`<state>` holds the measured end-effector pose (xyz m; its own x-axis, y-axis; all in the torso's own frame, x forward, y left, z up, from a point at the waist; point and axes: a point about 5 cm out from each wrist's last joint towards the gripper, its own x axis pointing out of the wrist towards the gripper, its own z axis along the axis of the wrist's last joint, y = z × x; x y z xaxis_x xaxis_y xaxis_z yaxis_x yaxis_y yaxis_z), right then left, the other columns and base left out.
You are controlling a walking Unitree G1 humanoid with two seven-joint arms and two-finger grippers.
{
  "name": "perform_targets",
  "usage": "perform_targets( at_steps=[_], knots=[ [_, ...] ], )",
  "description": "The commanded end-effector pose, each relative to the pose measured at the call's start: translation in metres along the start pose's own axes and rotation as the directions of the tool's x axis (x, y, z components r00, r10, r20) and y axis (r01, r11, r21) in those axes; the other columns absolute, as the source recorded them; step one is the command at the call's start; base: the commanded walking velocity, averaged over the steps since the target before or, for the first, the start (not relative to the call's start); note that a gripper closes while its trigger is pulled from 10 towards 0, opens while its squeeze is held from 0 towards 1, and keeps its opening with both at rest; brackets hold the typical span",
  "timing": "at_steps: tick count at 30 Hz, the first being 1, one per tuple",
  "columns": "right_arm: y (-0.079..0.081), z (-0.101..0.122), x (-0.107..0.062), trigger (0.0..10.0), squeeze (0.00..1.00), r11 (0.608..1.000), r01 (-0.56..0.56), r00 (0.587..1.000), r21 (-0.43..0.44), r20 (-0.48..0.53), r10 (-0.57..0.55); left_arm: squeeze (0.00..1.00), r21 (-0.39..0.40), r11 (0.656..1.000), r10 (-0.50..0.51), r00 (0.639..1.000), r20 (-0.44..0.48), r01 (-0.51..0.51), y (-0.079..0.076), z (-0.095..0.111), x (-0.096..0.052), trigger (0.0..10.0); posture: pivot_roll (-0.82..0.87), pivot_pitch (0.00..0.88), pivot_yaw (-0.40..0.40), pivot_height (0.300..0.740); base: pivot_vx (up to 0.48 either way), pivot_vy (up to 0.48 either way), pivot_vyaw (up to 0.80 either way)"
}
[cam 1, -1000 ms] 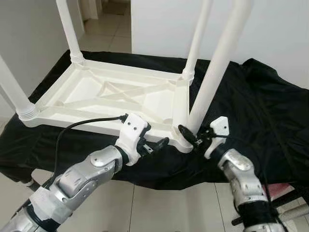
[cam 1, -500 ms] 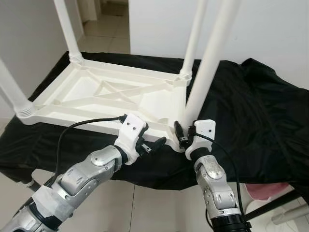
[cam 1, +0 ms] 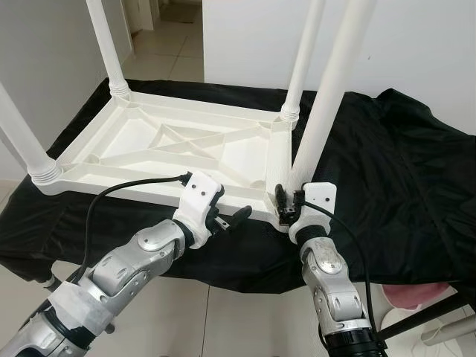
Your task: Building children table
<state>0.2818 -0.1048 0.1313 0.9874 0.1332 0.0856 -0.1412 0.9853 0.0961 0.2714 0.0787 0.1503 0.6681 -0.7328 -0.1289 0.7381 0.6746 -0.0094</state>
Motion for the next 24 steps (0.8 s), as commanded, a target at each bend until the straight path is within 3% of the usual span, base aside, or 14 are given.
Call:
perform_targets(
  at_steps=[1, 3, 4, 5, 6, 10, 18, 21, 23, 24],
  knots=[
    [0.013, -0.003, -0.001, 10.0, 1.00, 0.997, -0.017, 1.000, 0.069, -0.005, 0.018, 0.00, 0.009, 0.918, -0.396, 0.918, 0.004, 0.396, -0.021, 0.001, -0.005, 10.0, -0.04, 0.000, -0.030, 0.740, 0.000, 0.000, 0.00],
    [0.011, -0.004, -0.001, 10.0, 1.00, 0.998, -0.035, 0.999, 0.054, -0.011, 0.036, 0.00, 0.010, 0.920, -0.392, 0.920, 0.017, 0.392, -0.024, -0.001, -0.005, 10.0, -0.05, 0.000, -0.032, 0.740, 0.000, 0.000, 0.00],
    [0.011, -0.006, -0.001, 10.0, 0.36, 0.996, -0.061, 0.998, 0.059, -0.018, 0.062, 0.00, 0.005, 0.921, -0.390, 0.921, 0.020, 0.390, -0.026, -0.003, -0.005, 10.0, -0.04, 0.000, -0.036, 0.740, 0.000, 0.000, 0.00],
    [0.011, -0.007, -0.001, 10.0, 0.36, 0.995, -0.079, 0.996, 0.066, -0.023, 0.081, 0.00, 0.001, 0.921, -0.389, 0.921, 0.021, 0.389, -0.028, -0.004, -0.005, 10.0, -0.04, 0.000, -0.036, 0.740, 0.000, 0.000, 0.00],
    [0.009, -0.008, -0.002, 10.0, 0.00, 0.994, -0.088, 0.996, 0.069, -0.022, 0.090, 0.00, 0.001, 0.921, -0.390, 0.920, 0.024, 0.390, -0.030, -0.005, -0.006, 10.0, -0.04, 0.000, -0.038, 0.740, 0.000, 0.000, 0.00],
    [0.003, -0.012, -0.003, 10.0, 0.00, 0.992, -0.107, 0.994, 0.061, -0.025, 0.109, 0.00, -0.002, 0.920, -0.391, 0.920, 0.025, 0.391, -0.030, -0.008, -0.008, 10.0, -0.04, 0.000, -0.039, 0.740, 0.000, 0.000, 0.00],
    [0.013, -0.016, -0.003, 10.0, 0.00, 0.974, -0.213, 0.976, 0.075, -0.026, 0.216, 0.00, -0.024, 0.906, -0.421, 0.907, 0.021, 0.422, -0.027, -0.008, -0.014, 10.0, -0.03, 0.000, -0.043, 0.740, 0.000, 0.000, 0.00],
    [0.010, -0.014, -0.004, 10.0, 0.00, 0.972, -0.224, 0.974, 0.069, -0.016, 0.225, 0.00, -0.022, 0.903, -0.428, 0.904, 0.025, 0.428, -0.025, -0.006, -0.015, 10.0, -0.03, 0.000, -0.044, 0.740, 0.000, 0.000, 0.00],
    [-0.006, -0.008, -0.006, 10.0, 0.00, 0.961, -0.275, 0.962, 0.036, 0.009, 0.274, 0.00, -0.021, 0.887, -0.461, 0.887, 0.015, 0.461, -0.027, -0.007, -0.018, 10.0, -0.03, 0.000, -0.043, 0.740, 0.000, 0.000, 0.00],
    [-0.006, -0.008, -0.006, 10.0, 0.00, 0.961, -0.275, 0.962, 0.036, 0.009, 0.274, 0.00, -0.021, 0.887, -0.461, 0.887, 0.015, 0.461, -0.027, -0.007, -0.018, 10.0, -0.03, 0.000, -0.043, 0.740, 0.000, 0.000, 0.00]
  ],
)
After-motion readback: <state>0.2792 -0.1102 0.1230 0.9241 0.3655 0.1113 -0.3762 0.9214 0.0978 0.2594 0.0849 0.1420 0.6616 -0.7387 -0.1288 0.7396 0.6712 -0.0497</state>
